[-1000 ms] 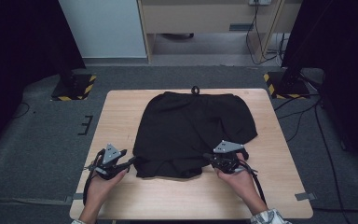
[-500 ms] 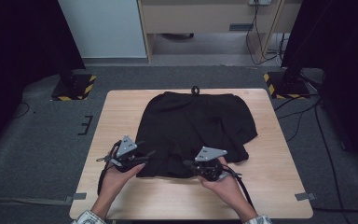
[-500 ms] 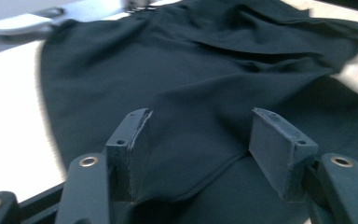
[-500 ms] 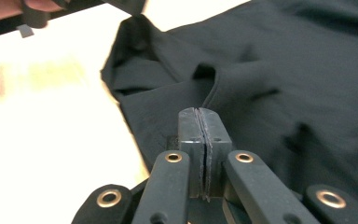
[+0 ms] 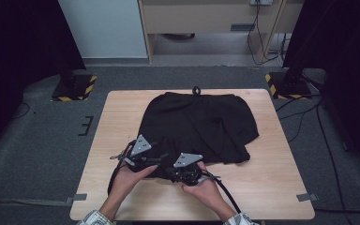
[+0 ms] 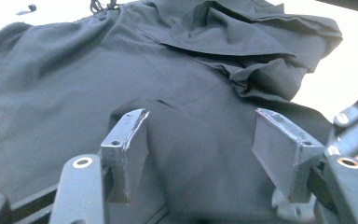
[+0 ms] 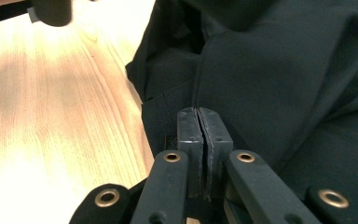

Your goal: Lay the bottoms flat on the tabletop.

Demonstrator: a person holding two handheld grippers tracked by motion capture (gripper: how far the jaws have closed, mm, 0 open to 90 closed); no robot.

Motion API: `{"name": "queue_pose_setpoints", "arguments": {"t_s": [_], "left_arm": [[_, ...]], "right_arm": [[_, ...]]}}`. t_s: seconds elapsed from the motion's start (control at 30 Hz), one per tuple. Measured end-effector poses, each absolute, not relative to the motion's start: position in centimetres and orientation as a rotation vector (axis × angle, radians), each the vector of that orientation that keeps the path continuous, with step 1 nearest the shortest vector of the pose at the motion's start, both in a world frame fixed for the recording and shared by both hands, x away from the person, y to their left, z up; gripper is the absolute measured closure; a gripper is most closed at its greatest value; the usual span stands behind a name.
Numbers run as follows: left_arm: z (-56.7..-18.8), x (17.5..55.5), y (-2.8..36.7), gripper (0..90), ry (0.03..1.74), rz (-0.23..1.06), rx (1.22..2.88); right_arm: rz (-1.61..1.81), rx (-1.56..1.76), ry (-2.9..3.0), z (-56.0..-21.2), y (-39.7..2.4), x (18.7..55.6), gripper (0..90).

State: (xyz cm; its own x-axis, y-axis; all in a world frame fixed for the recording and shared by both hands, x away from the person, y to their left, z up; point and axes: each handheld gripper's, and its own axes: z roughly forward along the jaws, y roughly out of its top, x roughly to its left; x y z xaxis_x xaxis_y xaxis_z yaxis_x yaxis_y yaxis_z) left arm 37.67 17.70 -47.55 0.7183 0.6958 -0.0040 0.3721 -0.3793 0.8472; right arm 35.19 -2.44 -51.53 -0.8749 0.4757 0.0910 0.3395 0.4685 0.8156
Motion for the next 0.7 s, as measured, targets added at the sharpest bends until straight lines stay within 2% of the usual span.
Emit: {"name": "queue_pose_setpoints", "arguments": {"t_s": [0.2, 0.23, 0.27, 0.3, 0.33, 0.37, 0.43, 0.47, 0.5, 0.53, 0.57, 0.7], "left_arm": [[-49.7, 39.2, 17.4, 29.2, 0.902, 0.429, 2.070], [-50.2, 39.7, 17.5, 30.3, 0.911, 0.371, 2.059], [-50.2, 39.7, 17.5, 38.3, 0.911, 0.371, 2.059], [-50.3, 39.9, 17.5, 38.3, 0.904, 0.355, 2.062], [-50.4, 40.0, 17.4, 43.9, 0.906, 0.359, 2.072], [-50.5, 40.0, 17.2, 68.3, 0.894, 0.354, 2.119], [-50.4, 39.9, 17.3, 82.2, 0.888, 0.339, 2.139], [-50.4, 39.9, 17.3, 86.1, 0.888, 0.339, 2.139], [-50.1, 39.4, 17.7, 87.6, 0.879, 0.354, 2.145], [-50.1, 39.4, 17.7, 88.0, 0.879, 0.354, 2.145], [-49.6, 38.4, 18.5, 88.0, 0.880, 0.359, 2.132], [-48.9, 36.3, 20.2, 88.0, 0.866, 0.375, 2.142]], "right_arm": [[1.381, 0.714, 2.553, -51.4, -2.7, 34.8, 85.8], [1.391, 0.713, 2.551, -51.3, -3.0, 34.6, 83.1], [1.391, 0.713, 2.551, -51.3, -3.0, 34.6, 83.1], [1.387, 0.707, 2.550, -51.2, -3.2, 34.6, 80.0], [1.388, 0.707, 2.549, -51.0, -3.4, 34.5, 74.7], [1.394, 0.723, 2.543, -50.6, -4.0, 34.5, 63.2], [1.401, 0.740, 2.519, -50.1, -5.0, 34.3, 54.9], [1.401, 0.740, 2.519, -50.1, -5.0, 34.3, 54.9], [1.419, 0.764, 2.485, -49.9, -6.2, 34.3, 50.4], [1.419, 0.764, 2.485, -49.9, -6.2, 34.3, 50.4], [1.389, 0.781, 2.461, -49.9, -7.1, 34.5, 46.6], [1.352, 0.815, 2.439, -50.4, -8.1, 35.1, 45.4]]}}
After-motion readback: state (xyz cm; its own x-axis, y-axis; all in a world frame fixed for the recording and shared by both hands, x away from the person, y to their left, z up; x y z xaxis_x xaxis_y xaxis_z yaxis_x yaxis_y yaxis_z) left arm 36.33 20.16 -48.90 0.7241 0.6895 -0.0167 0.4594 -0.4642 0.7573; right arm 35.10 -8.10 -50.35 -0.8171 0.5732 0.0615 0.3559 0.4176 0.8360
